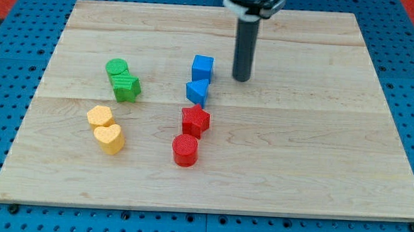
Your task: Move the blue cube along with the blue triangle down a bit
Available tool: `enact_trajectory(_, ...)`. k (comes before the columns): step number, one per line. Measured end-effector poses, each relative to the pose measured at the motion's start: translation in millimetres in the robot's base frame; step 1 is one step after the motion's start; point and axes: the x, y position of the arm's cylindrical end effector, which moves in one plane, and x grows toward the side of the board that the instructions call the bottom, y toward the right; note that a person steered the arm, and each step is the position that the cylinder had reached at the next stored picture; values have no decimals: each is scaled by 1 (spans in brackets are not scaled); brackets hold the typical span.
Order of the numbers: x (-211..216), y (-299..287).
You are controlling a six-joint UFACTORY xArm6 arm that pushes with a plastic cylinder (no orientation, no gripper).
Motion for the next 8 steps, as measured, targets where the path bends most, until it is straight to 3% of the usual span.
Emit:
enact_trajectory(1,-41,-26)
enact_trajectory(3,-28,-115)
enact_trajectory(4,-7,-117)
enact_trajectory(5,14,-97)
enact_trajectory(6,7,-106)
enact_trajectory(7,-26,-68)
enact_trajectory(8,-2,9)
